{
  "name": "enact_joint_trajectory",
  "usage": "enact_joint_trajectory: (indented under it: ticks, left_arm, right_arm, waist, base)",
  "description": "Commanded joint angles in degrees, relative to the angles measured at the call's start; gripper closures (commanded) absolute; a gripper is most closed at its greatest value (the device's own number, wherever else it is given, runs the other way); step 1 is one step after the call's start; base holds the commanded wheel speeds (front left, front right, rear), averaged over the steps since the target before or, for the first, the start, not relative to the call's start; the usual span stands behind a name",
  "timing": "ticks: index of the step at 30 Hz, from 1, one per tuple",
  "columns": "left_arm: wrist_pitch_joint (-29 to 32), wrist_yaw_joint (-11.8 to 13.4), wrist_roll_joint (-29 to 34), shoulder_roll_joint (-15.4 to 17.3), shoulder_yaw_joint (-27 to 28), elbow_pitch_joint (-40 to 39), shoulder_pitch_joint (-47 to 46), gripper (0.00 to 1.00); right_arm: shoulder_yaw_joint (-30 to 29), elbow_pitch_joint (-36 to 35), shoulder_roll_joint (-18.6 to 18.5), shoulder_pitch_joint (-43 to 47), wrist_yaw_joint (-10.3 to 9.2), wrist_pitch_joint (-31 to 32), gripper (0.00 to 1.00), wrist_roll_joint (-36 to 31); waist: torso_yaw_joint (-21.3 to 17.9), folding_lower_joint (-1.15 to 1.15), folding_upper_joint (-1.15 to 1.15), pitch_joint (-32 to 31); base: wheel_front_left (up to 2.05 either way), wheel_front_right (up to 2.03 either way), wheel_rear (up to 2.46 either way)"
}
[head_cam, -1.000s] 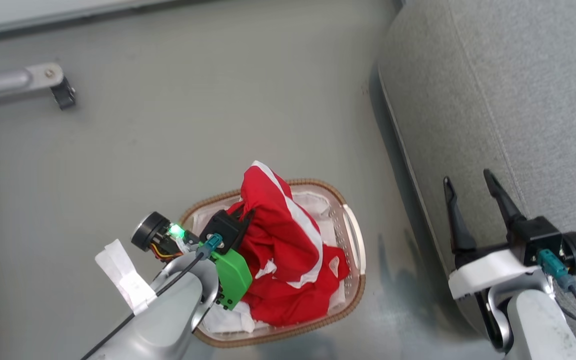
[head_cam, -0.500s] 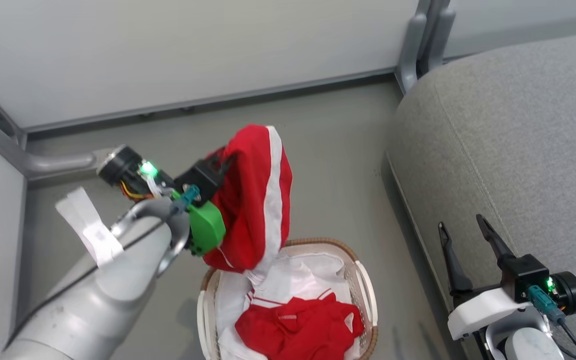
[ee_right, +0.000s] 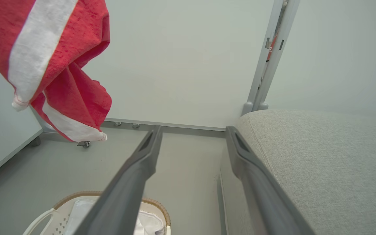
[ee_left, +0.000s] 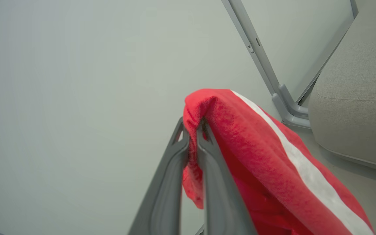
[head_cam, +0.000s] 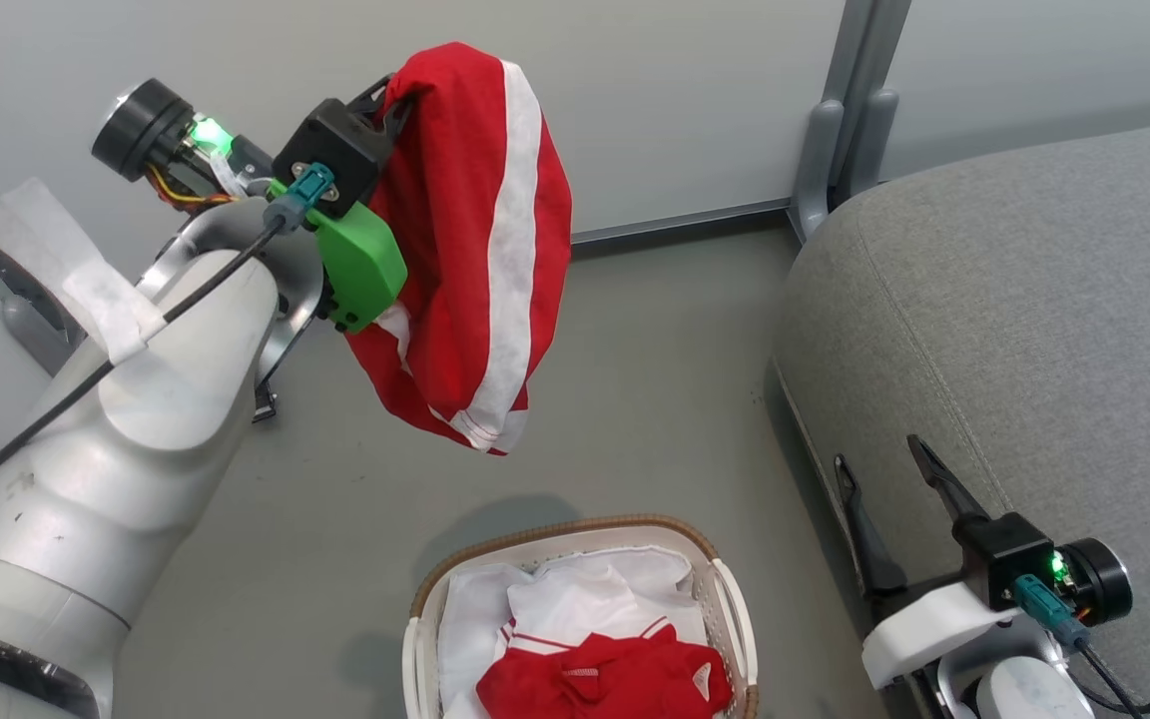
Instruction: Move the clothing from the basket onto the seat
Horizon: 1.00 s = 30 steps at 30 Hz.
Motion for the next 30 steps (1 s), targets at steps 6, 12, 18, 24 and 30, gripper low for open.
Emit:
enact_joint_trajectory:
  ticks: [6, 12, 18, 24, 30]
  left_arm:
    - [2.0, 0.9, -0.7, -2.3, 0.1, -0.3, -3.5, 1.0]
    - [2.0, 0.6, -1.0, -4.8, -1.0, -0.8, -5.2, 1.0]
    - [2.2, 0.8, -1.4, -7.7, -1.8, -0.1, -6.9, 1.0]
    - [2.4, 1.1, -1.9, -11.2, -2.8, 1.0, -7.8, 1.0]
    - [3.0, 0.8, -3.1, -13.7, -4.5, 0.9, -8.1, 1.0]
  right_arm:
    - [4.7, -0.9, -0.2, -4.4, -0.06, -0.1, 0.0, 2.0]
    - [11.1, -0.6, -0.2, -9.5, -0.05, -0.1, 0.0, 6.5]
    - [19.0, -0.4, -0.2, -13.7, -0.06, -0.1, 0.0, 11.8]
    - [22.7, 0.9, -0.2, -17.2, -0.05, -0.1, 0.0, 14.9]
    - [23.1, 3.1, -0.2, -19.9, -0.06, -0.1, 0.0, 16.3]
  waist:
    - [-0.3, 0.01, 0.69, -0.4]
    - [0.0, 0.01, 0.69, -0.6]
    - [1.3, 0.01, 0.69, -1.1]
    - [2.7, 0.01, 0.69, -1.7]
    - [4.1, 0.01, 0.69, -2.3]
  base:
    - [0.0, 0.0, 0.0]
    - [0.0, 0.0, 0.0]
    - [0.0, 0.0, 0.0]
    - [0.0, 0.0, 0.0]
    - [0.0, 0.0, 0.0]
